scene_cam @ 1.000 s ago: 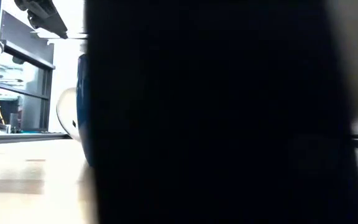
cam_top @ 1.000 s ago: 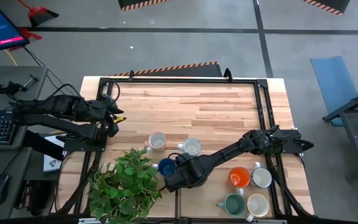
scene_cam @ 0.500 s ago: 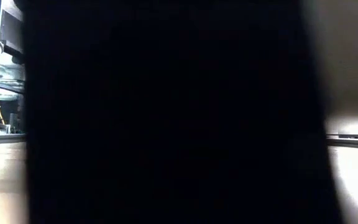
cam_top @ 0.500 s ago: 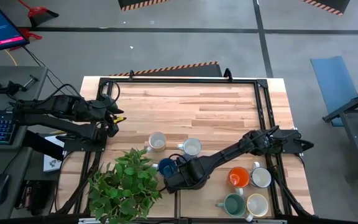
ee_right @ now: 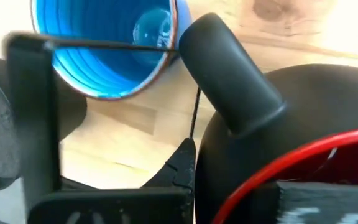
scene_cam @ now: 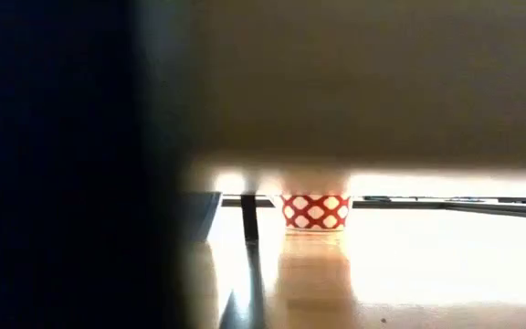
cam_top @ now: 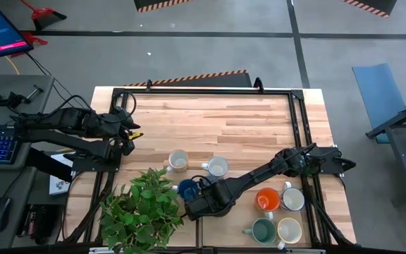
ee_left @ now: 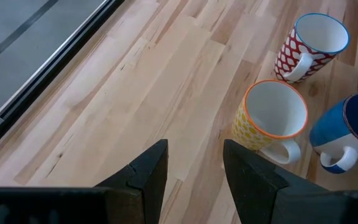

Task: Place coffee mugs
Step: Put the black mug on the shelf

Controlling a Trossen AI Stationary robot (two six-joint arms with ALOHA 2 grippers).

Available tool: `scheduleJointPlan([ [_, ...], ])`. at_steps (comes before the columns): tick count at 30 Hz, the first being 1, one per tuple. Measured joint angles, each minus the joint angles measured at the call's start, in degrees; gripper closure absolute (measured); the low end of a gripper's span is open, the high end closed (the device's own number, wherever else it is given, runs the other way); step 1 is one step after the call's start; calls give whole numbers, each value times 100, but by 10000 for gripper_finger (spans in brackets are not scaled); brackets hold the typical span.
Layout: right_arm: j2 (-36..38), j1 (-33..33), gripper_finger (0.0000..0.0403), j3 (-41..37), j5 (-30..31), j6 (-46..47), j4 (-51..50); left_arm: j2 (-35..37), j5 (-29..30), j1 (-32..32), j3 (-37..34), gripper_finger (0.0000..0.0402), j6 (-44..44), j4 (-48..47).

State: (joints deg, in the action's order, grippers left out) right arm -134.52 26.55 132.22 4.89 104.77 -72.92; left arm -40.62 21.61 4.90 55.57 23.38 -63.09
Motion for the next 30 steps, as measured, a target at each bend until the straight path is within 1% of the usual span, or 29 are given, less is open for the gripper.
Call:
scheduleJointPlan([
  [5, -51, 38, 390, -20, -169, -36, 111, 1, 0, -1, 0, 257, -1, -2],
  [8, -44, 41, 389, -20, -139, -24, 60, 0, 0, 1, 0, 257, -3, -2],
  [12, -39, 59, 388, -20, 84, -74, -33, 0, 0, 1, 0, 257, -5, -2],
  [15, -36, 70, 382, -17, 86, -184, -54, 0, 2, -1, 0, 257, -5, -2],
  [18, 2, 71, 364, 0, 48, -256, -53, 2, 0, -1, 0, 257, -5, -2],
  [25, 4, 92, 303, 2, 39, -298, -65, 1, 0, 0, 0, 257, -3, -2],
  [30, 13, 93, 279, 2, -11, -321, -151, 0, 0, -1, 0, 257, -3, -2],
])
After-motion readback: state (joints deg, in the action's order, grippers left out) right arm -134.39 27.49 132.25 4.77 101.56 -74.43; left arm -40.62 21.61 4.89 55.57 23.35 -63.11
